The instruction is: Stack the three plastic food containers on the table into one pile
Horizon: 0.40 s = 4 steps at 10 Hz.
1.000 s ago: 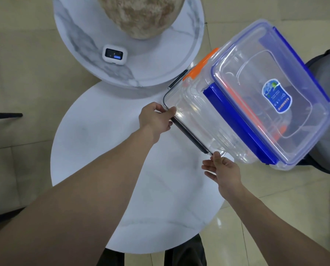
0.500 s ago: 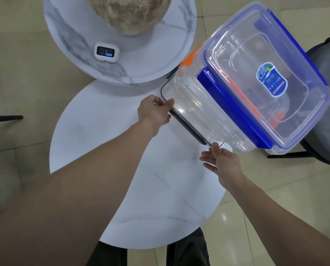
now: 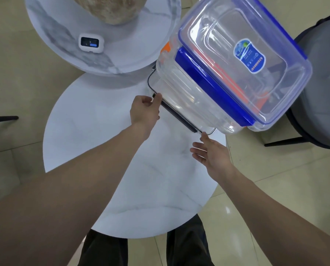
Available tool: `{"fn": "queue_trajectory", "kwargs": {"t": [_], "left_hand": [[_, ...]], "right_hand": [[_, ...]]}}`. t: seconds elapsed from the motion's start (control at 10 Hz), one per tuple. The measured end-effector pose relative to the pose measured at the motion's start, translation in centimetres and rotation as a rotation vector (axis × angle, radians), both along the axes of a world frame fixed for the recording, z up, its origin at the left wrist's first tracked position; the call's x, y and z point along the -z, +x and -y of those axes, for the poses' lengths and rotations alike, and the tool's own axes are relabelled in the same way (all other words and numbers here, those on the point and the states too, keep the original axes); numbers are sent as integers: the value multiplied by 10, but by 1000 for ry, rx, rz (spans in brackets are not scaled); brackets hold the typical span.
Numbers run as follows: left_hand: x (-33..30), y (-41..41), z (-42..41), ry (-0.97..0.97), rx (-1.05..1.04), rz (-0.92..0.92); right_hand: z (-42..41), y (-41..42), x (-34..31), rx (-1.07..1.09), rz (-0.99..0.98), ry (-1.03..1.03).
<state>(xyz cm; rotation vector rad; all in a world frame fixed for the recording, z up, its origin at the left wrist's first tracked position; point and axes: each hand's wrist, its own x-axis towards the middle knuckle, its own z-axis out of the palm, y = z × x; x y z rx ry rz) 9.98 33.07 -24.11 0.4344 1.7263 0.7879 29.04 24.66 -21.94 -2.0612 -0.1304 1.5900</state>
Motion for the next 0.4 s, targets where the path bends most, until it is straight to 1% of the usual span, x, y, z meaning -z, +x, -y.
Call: {"fn": "queue_trajectory", "kwargs": {"t": [0.1,0.2,0.3,0.4], "left_hand": [[-3,-6,15,12,99,-99],[-16,-18,39,78,258,-257],[-41,-37,60,156,371,-409],[-74,-58,78,272,422,-500]], "right_hand": [[11,-3,-2,-57,32,-5],[23,-12,-11,-197,127,60],[29,-28,-28,-343,212,136],[25,-50,-59,-440,275,230]]}}
